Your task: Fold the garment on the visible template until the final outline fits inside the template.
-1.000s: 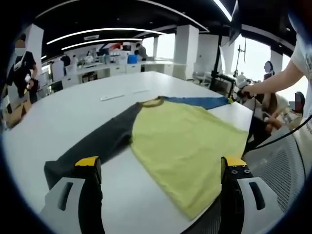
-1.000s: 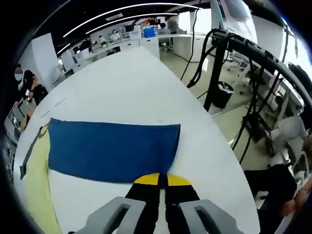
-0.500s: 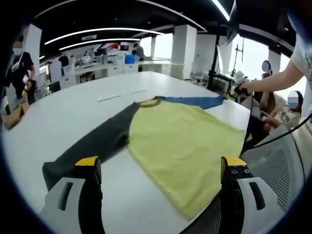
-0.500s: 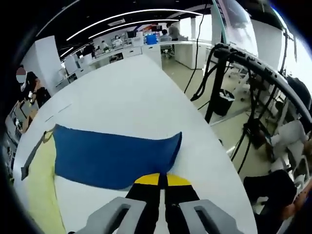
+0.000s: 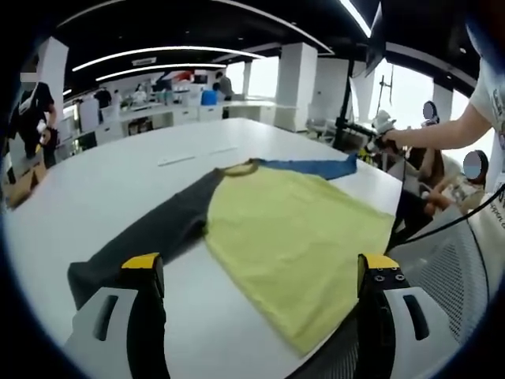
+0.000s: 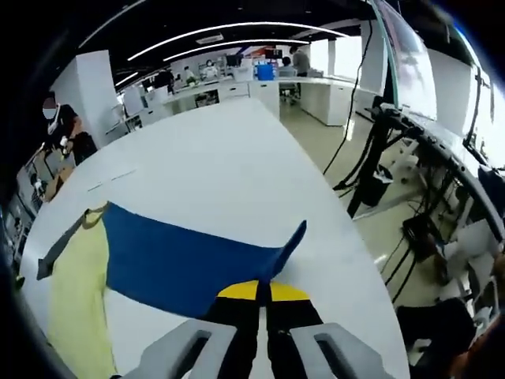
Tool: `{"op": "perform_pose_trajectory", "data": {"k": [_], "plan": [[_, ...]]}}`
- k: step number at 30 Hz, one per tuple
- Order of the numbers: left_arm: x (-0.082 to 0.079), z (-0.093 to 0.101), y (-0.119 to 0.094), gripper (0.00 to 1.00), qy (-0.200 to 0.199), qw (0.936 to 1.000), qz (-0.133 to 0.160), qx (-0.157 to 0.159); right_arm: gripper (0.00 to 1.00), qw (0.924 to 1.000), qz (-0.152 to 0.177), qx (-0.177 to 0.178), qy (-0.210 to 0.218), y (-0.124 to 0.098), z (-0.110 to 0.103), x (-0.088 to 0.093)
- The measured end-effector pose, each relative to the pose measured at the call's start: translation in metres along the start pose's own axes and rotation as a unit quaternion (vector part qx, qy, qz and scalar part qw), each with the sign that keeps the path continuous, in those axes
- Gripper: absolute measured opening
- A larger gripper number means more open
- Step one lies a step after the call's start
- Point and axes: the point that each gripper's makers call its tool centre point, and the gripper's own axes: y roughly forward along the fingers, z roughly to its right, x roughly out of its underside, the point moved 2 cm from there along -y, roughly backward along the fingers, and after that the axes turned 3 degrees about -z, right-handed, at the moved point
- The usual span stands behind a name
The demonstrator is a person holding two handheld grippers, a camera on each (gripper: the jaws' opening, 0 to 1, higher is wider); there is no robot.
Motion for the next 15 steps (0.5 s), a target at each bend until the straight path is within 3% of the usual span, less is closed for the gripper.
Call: {"op": "perform_pose_trajectory", "data": {"k": [10,15], "plan": [[0.0,-0.001,-0.003,0.99,0.0,1.0,0.002,-0.001,0.0,0.9989,0.014,-0.024,-0.038,-0.001,-0.027,-0.02],[0.0,-0.001,-0.004,0.99,0.003,1.0,-0.001,-0.002,0.0,0.9981,0.009,-0.038,-0.048,-0.003,-0.046,-0.022]]}}
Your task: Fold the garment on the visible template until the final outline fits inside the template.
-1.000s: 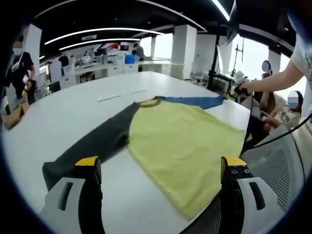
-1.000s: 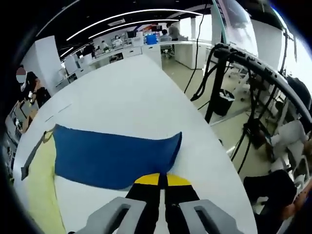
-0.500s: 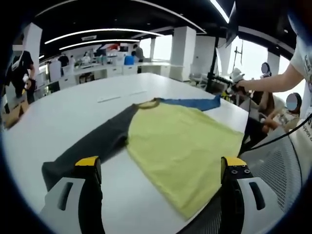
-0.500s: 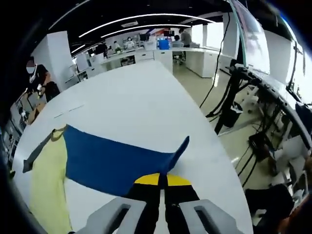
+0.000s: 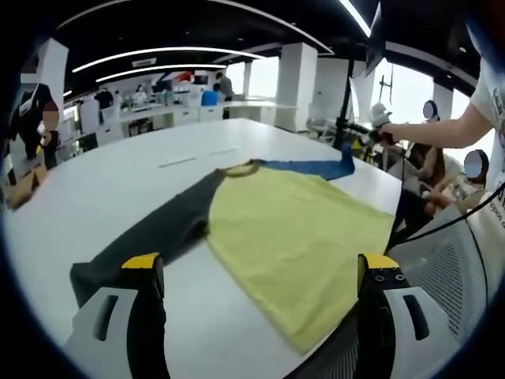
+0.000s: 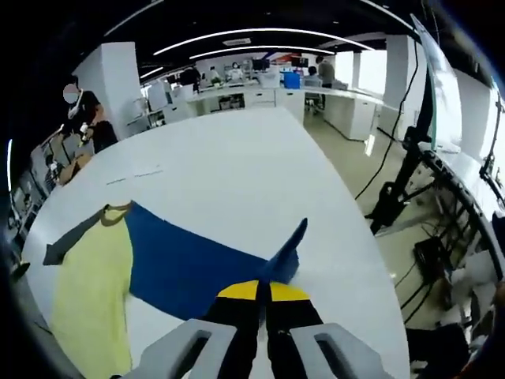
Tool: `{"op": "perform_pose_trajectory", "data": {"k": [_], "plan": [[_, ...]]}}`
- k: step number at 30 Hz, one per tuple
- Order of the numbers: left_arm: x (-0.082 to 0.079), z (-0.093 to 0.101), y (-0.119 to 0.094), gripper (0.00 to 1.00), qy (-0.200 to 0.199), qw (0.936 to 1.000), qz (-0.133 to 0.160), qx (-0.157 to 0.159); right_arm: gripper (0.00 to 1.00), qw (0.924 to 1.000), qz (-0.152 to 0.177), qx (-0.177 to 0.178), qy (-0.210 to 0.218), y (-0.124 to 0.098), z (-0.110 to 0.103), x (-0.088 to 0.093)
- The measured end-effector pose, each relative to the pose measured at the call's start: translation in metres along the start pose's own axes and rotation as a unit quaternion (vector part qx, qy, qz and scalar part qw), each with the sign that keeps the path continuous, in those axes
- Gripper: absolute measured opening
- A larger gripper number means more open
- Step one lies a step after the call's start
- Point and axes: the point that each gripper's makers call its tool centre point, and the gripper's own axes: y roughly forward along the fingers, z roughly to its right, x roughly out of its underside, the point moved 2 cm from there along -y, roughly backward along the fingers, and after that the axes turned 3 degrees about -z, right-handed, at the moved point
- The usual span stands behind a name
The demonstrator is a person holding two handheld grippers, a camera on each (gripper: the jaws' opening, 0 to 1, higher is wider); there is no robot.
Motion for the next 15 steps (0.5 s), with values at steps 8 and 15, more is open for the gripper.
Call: {"op": "perform_pose_trajectory", "data": {"k": [8,15], "plan": [[0.0,0.001,-0.001,0.99,-0.002,1.0,0.001,0.0,0.0,0.9994,-0.004,-0.015,-0.03,-0.001,-0.027,-0.008],[0.002,0.003,-0.001,0.99,-0.006,1.0,-0.002,0.003,0.0,0.9982,-0.006,-0.03,-0.051,0.002,-0.046,-0.018]]}}
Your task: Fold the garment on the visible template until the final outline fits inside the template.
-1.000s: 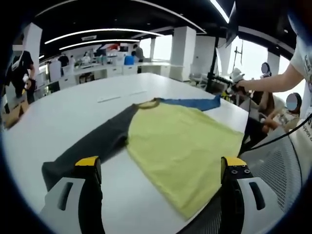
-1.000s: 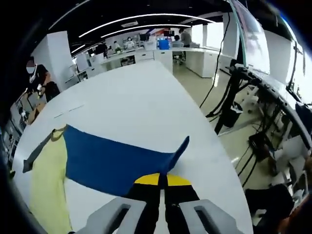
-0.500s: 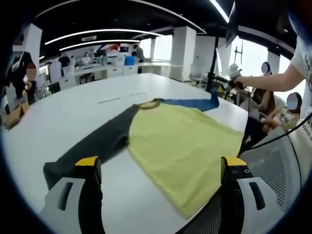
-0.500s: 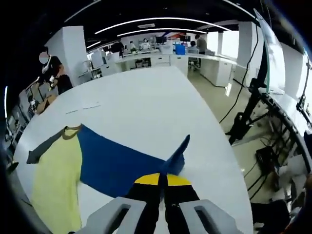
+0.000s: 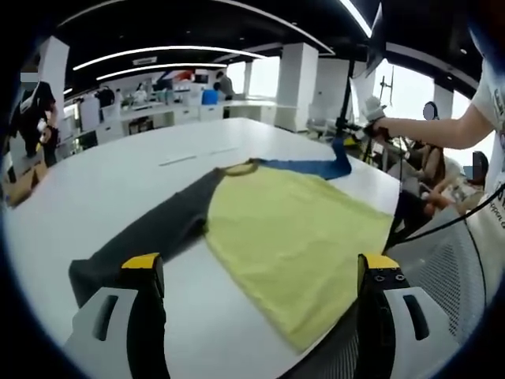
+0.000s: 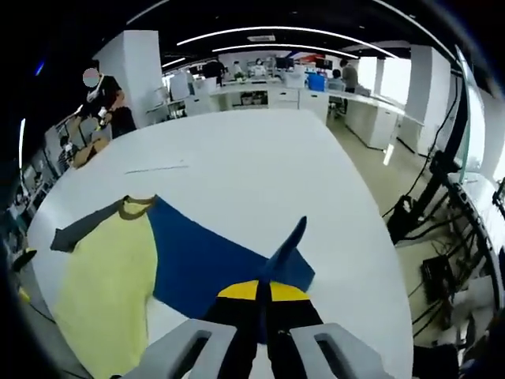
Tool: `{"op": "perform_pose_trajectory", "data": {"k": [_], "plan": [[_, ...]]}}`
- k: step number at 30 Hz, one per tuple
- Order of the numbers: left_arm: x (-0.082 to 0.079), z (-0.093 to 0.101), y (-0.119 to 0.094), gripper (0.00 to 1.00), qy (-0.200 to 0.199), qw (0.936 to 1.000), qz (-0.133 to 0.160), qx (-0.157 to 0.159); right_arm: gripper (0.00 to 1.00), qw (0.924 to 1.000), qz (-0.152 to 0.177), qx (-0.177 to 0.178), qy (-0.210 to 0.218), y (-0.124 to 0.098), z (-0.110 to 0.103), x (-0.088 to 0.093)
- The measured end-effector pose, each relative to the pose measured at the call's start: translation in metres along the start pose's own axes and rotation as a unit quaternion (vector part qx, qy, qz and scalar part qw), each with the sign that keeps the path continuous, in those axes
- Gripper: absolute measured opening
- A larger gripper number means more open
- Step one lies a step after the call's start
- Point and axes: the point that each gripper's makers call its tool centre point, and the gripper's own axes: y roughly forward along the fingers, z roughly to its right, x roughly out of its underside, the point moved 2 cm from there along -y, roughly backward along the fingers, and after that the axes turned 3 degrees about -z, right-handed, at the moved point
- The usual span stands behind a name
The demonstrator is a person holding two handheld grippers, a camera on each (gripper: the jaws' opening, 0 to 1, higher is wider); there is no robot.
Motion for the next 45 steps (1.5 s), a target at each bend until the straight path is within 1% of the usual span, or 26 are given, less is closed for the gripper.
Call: {"op": "perform_pose_trajectory", "data": {"k": [7,14,16,18,27,37,45], "plan": [[0.001,0.002,-0.001,0.98,-0.009,1.0,0.003,0.002,0.0,0.9998,-0.015,-0.015,-0.004,0.006,-0.021,-0.004],[0.001,0.005,0.0,0.97,-0.007,0.9999,0.002,0.007,0.0,0.9993,-0.016,-0.034,-0.006,0.011,-0.044,-0.011],[0.001,0.005,0.0,0.98,-0.007,0.9999,0.004,0.007,0.0,0.9989,-0.014,-0.043,-0.008,0.012,-0.053,-0.014],[-0.001,0.005,0.0,0.98,-0.005,0.9999,0.008,0.006,0.0,0.9986,-0.009,-0.052,0.003,0.013,-0.061,-0.018],[0.002,0.007,-0.002,0.97,-0.007,0.9999,0.011,0.011,0.0,0.9961,-0.002,-0.088,-0.002,0.017,-0.102,-0.025],[0.004,0.006,-0.003,0.97,-0.008,0.9998,0.011,0.011,0.0,0.9938,-0.002,-0.111,0.001,0.025,-0.132,-0.028],[0.005,0.007,-0.002,0.97,-0.006,0.9998,0.01,0.015,0.0,0.9911,-0.001,-0.133,0.0,0.028,-0.159,-0.031]]}}
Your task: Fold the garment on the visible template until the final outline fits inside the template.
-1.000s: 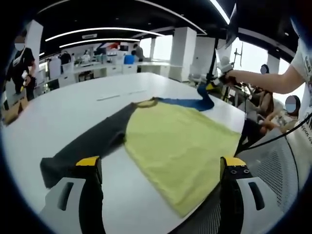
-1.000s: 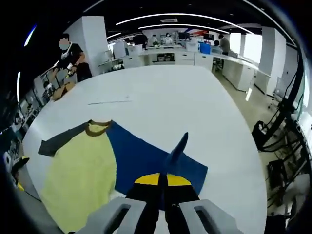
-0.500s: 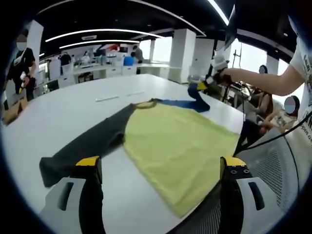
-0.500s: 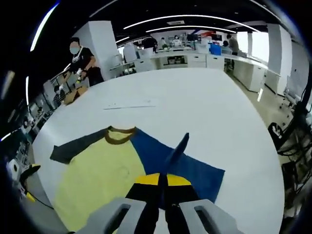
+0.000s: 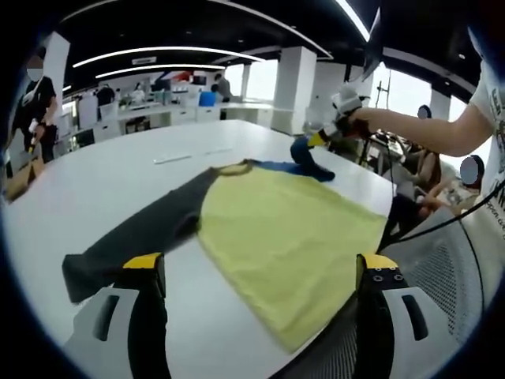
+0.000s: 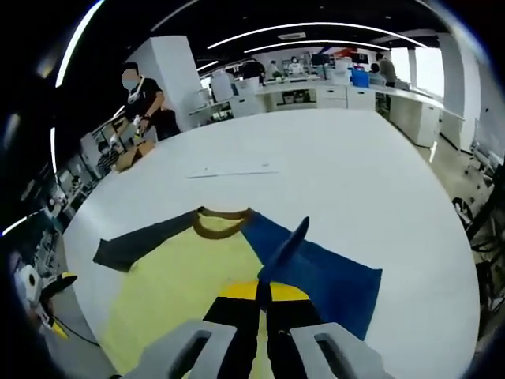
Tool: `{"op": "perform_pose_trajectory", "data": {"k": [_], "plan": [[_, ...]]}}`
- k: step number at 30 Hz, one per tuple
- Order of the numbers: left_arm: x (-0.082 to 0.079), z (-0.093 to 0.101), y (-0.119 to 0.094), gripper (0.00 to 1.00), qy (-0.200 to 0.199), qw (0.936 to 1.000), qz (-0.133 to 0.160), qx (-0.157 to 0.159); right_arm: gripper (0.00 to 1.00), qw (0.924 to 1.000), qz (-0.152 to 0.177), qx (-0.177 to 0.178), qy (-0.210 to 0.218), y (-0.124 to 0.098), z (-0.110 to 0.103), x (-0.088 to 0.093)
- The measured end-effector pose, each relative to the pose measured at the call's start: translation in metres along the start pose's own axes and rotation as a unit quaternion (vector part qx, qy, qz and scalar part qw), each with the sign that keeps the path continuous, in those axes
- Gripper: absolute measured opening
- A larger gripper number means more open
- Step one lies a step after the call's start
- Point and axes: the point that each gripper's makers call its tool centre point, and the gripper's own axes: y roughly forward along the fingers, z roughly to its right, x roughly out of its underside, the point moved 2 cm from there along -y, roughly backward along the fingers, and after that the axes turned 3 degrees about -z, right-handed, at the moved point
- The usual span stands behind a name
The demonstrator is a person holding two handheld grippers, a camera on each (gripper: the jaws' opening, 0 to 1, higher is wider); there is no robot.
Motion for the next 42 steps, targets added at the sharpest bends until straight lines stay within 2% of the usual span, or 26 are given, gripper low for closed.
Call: {"op": "perform_pose_trajectory", "data": {"k": [13,22,42], "plan": [[0.001,0.001,0.002,0.96,0.0,1.0,-0.005,0.002,0.0,0.9989,-0.016,-0.032,-0.031,0.02,-0.043,-0.006],[0.002,0.0,0.0,0.96,-0.002,1.0,-0.004,-0.002,0.0,0.9975,-0.017,-0.05,-0.048,0.029,-0.066,-0.014],[0.001,-0.001,-0.002,0.96,0.001,1.0,-0.004,-0.003,0.0,0.9936,-0.031,-0.078,-0.075,0.049,-0.11,-0.016]]}}
